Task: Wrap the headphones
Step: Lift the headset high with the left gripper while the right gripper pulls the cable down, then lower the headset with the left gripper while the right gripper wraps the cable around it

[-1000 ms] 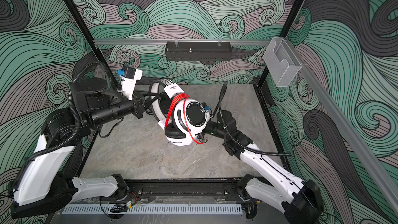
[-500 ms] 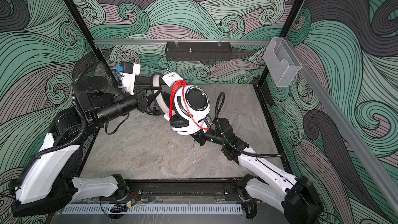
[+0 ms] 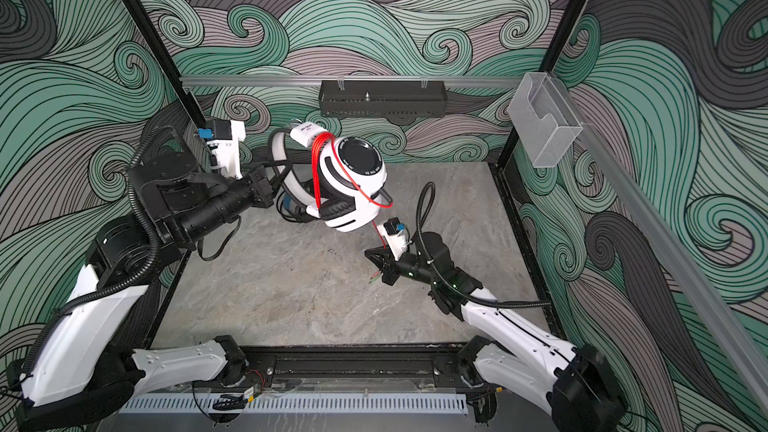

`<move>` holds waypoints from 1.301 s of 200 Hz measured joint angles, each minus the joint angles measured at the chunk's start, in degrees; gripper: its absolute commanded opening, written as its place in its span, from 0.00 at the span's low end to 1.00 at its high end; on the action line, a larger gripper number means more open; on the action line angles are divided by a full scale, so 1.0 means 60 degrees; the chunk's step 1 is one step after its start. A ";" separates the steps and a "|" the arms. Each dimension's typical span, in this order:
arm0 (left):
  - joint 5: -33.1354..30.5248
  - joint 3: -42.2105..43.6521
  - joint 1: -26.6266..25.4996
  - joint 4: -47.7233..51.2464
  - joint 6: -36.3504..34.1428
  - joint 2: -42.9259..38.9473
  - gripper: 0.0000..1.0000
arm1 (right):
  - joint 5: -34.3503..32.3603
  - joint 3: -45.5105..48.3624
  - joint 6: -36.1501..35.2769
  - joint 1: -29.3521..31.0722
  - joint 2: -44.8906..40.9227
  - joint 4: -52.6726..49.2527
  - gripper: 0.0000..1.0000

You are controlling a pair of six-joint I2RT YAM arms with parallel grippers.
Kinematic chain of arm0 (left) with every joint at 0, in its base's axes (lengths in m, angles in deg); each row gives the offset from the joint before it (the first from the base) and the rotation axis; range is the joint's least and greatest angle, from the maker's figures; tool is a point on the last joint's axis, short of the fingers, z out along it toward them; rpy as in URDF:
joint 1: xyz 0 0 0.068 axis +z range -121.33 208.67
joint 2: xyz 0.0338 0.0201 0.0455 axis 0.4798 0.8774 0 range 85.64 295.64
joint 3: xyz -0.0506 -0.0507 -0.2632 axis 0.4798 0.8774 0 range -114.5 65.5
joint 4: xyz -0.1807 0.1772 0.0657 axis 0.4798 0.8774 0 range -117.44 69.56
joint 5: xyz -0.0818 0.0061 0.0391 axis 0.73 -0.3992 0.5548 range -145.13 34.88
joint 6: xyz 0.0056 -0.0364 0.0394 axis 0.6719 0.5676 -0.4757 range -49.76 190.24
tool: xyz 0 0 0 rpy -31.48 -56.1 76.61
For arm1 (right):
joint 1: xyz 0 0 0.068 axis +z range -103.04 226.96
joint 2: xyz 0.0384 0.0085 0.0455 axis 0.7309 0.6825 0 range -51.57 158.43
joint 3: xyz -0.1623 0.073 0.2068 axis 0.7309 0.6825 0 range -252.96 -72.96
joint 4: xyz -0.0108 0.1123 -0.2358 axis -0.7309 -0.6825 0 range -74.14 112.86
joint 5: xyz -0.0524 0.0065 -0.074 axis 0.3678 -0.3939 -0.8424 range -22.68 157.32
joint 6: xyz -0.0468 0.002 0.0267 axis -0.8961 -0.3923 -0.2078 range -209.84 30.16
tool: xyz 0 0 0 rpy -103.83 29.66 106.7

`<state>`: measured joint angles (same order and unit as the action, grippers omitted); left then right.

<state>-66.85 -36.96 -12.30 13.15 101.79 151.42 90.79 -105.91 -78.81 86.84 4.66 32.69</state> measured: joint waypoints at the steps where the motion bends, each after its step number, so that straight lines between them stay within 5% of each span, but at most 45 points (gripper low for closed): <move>1: -0.0018 0.0000 0.0011 0.0004 0.0018 0.0000 0.00 | -0.0029 0.0000 -0.0011 0.0029 -0.0018 -0.0033 0.00; 75: -0.1406 -0.0025 0.0922 0.0025 0.1432 0.0943 0.00 | -0.3158 -0.1147 -0.0696 0.2452 -0.0295 -0.2269 0.00; 163: -0.0670 -0.0004 0.1384 0.0022 0.3136 0.1821 0.00 | -0.5370 -0.1916 -0.0922 0.3289 0.1169 -0.3311 0.00; 260: -0.2065 0.0557 0.1494 -0.0069 0.1169 0.1902 0.00 | -0.5603 -0.4404 -0.1457 0.4481 0.1942 -0.5333 0.00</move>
<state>-79.24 -33.61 -3.34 12.74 108.80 162.83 57.17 -132.33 -87.56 113.73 16.31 0.69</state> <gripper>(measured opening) 0.057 0.048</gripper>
